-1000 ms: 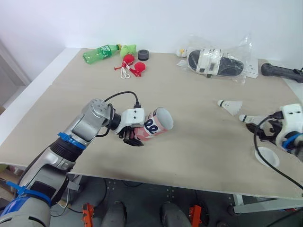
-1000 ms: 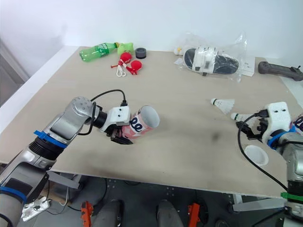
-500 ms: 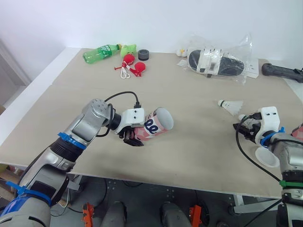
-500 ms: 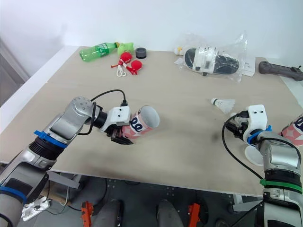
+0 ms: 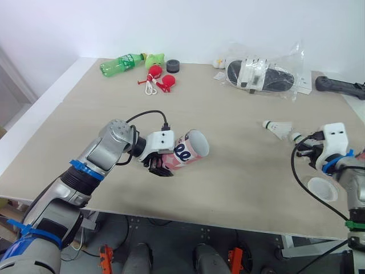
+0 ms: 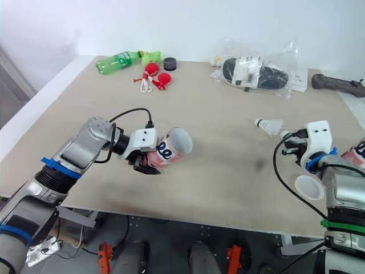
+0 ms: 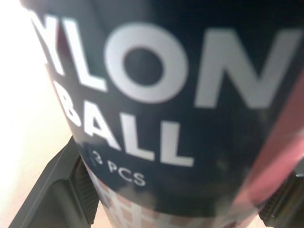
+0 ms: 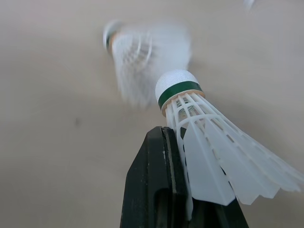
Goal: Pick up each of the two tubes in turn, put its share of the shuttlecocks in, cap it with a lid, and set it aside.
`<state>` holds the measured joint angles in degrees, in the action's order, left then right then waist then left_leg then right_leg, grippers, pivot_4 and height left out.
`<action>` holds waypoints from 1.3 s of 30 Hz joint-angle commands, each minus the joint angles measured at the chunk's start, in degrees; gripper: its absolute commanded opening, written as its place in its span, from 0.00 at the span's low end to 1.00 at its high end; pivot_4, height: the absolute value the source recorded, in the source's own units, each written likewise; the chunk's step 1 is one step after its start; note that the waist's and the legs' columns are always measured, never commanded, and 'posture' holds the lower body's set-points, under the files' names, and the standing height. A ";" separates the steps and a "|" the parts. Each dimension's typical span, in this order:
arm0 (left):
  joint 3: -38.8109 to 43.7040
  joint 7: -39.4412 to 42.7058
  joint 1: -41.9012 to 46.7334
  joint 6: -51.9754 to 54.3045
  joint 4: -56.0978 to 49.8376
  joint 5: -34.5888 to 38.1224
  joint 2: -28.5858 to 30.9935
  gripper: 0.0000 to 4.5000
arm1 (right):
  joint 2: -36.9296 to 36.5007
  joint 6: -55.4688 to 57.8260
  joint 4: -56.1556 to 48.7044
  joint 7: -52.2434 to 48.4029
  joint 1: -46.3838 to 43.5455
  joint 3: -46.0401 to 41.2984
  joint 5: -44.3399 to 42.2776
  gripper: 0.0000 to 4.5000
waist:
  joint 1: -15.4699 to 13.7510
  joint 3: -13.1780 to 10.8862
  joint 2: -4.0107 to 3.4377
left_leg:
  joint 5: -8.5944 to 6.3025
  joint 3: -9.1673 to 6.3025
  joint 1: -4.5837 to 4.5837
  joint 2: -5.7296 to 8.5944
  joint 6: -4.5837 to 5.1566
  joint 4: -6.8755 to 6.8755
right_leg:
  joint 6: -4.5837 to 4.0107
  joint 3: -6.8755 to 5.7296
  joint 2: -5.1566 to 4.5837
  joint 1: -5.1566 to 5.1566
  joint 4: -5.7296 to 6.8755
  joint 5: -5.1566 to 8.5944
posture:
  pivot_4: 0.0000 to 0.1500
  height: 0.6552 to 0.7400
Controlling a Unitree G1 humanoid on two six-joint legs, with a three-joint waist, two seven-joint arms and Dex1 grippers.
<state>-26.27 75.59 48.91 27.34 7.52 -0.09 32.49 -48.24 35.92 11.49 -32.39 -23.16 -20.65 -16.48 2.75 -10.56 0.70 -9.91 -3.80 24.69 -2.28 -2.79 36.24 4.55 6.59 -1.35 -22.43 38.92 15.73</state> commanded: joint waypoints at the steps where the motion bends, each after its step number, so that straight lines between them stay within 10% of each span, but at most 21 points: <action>1: -0.31 0.31 0.29 -0.52 -0.65 -0.16 -0.31 0.81 | -5.12 1.09 -13.61 -6.97 -2.80 -3.50 -6.77 0.01 | 0.00 -0.04 -0.09 | 0.00 0.00 0.00 0.00 0.00 0.00 | 0.00 0.00 0.00 0.00 0.00 0.00 | 1.00 1.00; 9: -0.55 0.44 0.35 -0.45 -0.48 -0.23 -0.77 0.81 | -9.53 8.12 -37.50 -21.75 -13.10 9.90 -21.97 0.01 | 0.02 -0.09 -0.11 | 0.00 -0.01 -0.05 -0.05 0.00 -0.12 | -0.03 -0.01 0.03 -0.01 -0.02 0.04 | 1.00 1.00; 24: -0.86 0.11 0.04 0.19 -1.15 -0.16 -1.52 0.81 | -7.75 -3.47 -38.18 -30.83 -20.46 33.63 -3.76 0.01 | -0.18 -0.12 -0.06 | 0.00 -0.02 0.25 -0.04 -0.01 -0.16 | -0.05 -0.12 -0.05 -0.27 -0.18 0.07 | 1.00 1.00; 34: -0.81 -0.21 -0.51 0.62 -1.95 -0.07 -1.45 0.81 | -4.00 4.22 -39.43 -29.77 -21.50 25.64 -10.73 0.99 | -0.33 -0.12 -0.06 | 0.00 -0.09 0.31 -0.02 -0.01 -0.13 | -0.08 -0.16 -0.06 -0.28 -0.16 0.06 | 1.00 1.00; 39: -0.60 -0.60 -1.09 1.03 -2.52 0.11 -1.39 0.81 | -6.98 7.40 -29.25 -21.36 -17.90 10.63 -9.56 0.99 | -0.84 -0.12 -0.03 | 0.00 -0.15 0.36 -0.01 -0.01 -0.15 | -0.17 -0.22 -0.07 -0.29 -0.16 0.03 | 1.00 1.00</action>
<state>-26.31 74.99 48.70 27.95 6.02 -0.02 31.24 -53.74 43.44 -21.57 -57.17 -42.10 -4.76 -28.11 1.91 -10.67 0.67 -9.91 -3.94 25.05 -2.29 -2.80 36.13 4.39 6.36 -1.43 -22.71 38.76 15.76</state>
